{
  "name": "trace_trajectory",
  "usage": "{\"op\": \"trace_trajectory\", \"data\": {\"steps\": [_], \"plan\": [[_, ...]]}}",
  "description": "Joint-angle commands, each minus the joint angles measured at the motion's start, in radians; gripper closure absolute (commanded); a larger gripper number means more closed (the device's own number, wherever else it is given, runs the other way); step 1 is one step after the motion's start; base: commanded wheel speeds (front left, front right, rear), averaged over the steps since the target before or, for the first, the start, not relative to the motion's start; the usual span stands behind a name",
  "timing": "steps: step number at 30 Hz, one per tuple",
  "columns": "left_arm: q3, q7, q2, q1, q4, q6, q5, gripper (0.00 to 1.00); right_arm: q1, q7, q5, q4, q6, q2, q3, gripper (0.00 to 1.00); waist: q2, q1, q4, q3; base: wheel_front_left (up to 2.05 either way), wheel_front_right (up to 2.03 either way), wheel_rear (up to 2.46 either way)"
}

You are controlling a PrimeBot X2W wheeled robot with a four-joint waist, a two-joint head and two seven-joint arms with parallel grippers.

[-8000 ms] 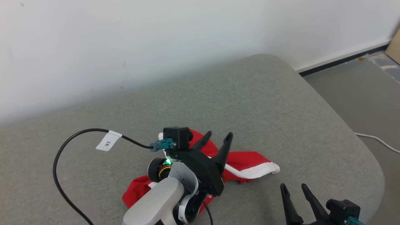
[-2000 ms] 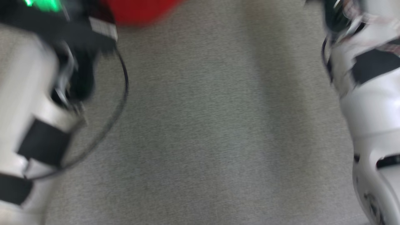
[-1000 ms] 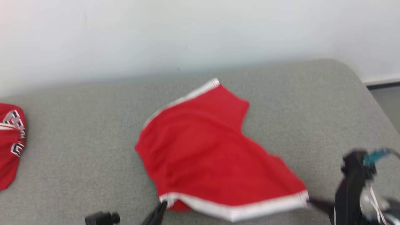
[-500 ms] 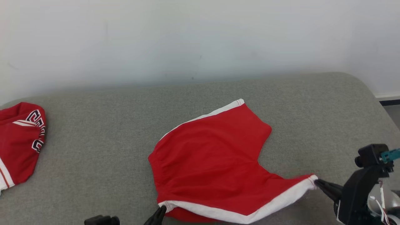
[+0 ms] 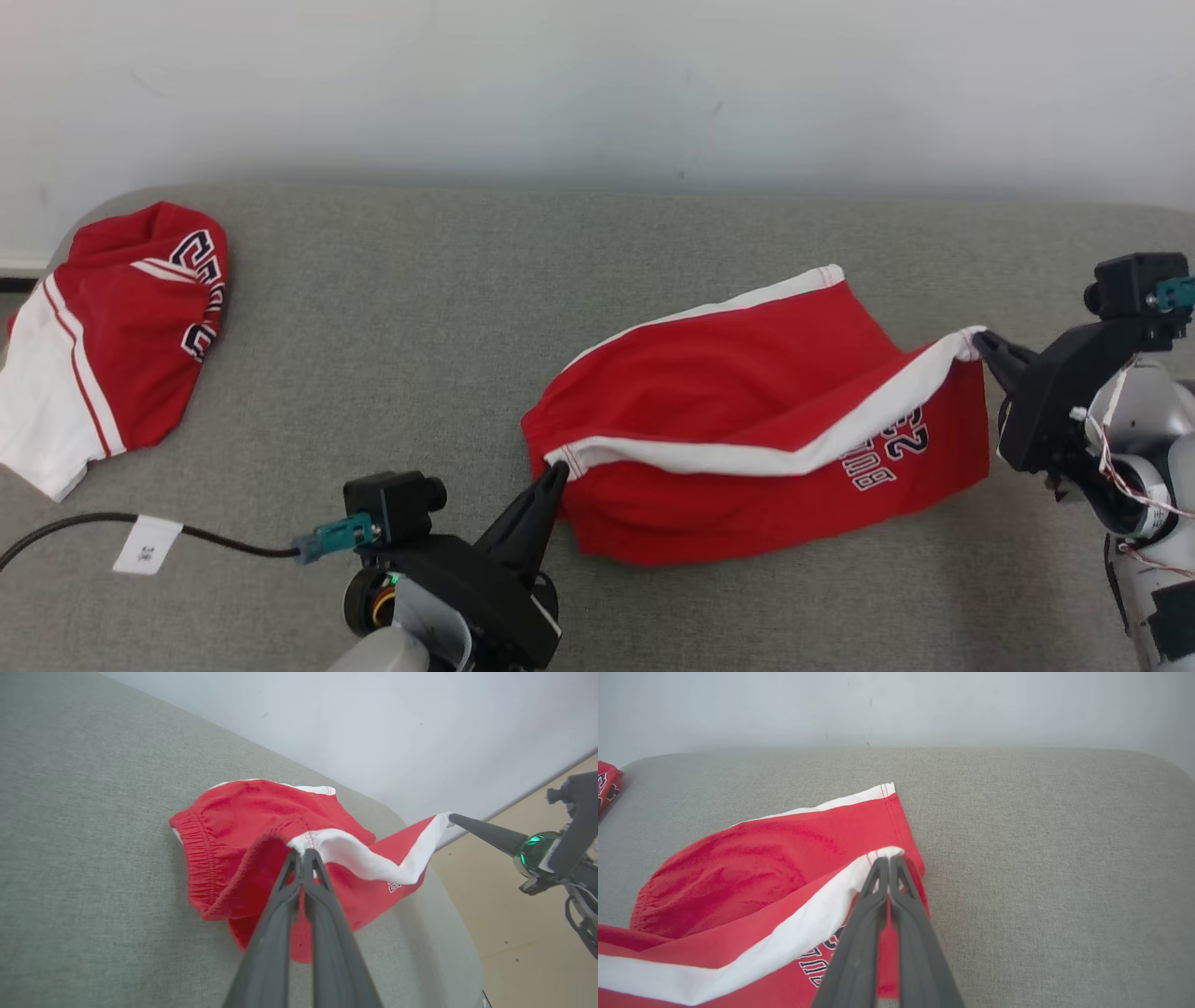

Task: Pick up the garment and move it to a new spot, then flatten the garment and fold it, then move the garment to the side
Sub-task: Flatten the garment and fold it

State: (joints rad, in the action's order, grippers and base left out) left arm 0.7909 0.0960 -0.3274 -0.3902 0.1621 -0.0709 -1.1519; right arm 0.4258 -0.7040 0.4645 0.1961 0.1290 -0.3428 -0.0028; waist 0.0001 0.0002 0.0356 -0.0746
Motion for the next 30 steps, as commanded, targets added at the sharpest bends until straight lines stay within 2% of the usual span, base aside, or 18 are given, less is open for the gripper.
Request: {"op": "trace_trajectory", "data": {"steps": [1,4,12,23,24,25,30], "plan": [[-0.009,0.006,0.025,-0.05,0.03,-0.019,0.026,1.0,0.057,0.044,-0.016,0.069,0.004,-0.015,0.011,1.0,-0.0001,-0.0002,0.063,-0.063,0.0,0.0,0.0],[-0.016,0.007,0.059,-0.107,0.08,-0.047,0.034,1.0,0.136,0.101,-0.03,0.169,0.004,-0.013,0.006,1.0,-0.0001,-0.0002,0.084,-0.094,0.0,0.0,0.0],[-0.023,-0.001,0.127,-0.237,0.211,-0.084,0.061,1.0,0.302,0.222,-0.062,0.355,0.004,0.012,-0.015,1.0,-0.0001,-0.0002,0.112,-0.167,0.0,0.0,0.0],[-0.03,0.021,0.198,-0.359,0.368,-0.052,0.073,1.0,0.48,0.347,-0.127,0.579,0.003,0.024,-0.005,1.0,-0.0001,-0.0002,0.129,-0.229,0.0,0.0,0.0],[-0.029,0.028,0.203,-0.365,0.379,-0.046,0.075,0.11,0.49,0.361,-0.124,0.589,0.004,0.031,-0.005,0.72,-0.0001,-0.0002,0.13,-0.231,0.0,0.0,0.0],[-0.031,0.035,0.207,-0.371,0.389,-0.044,0.075,0.0,0.5,0.377,-0.12,0.601,0.004,0.038,-0.01,0.0,-0.0001,-0.0002,0.131,-0.232,0.0,0.0,0.0],[-0.019,0.07,0.206,-0.365,0.43,-0.017,0.088,0.0,0.527,0.403,-0.11,0.654,0.004,0.035,0.023,0.0,-0.0001,-0.0002,0.132,-0.205,0.0,0.0,0.0]]}}
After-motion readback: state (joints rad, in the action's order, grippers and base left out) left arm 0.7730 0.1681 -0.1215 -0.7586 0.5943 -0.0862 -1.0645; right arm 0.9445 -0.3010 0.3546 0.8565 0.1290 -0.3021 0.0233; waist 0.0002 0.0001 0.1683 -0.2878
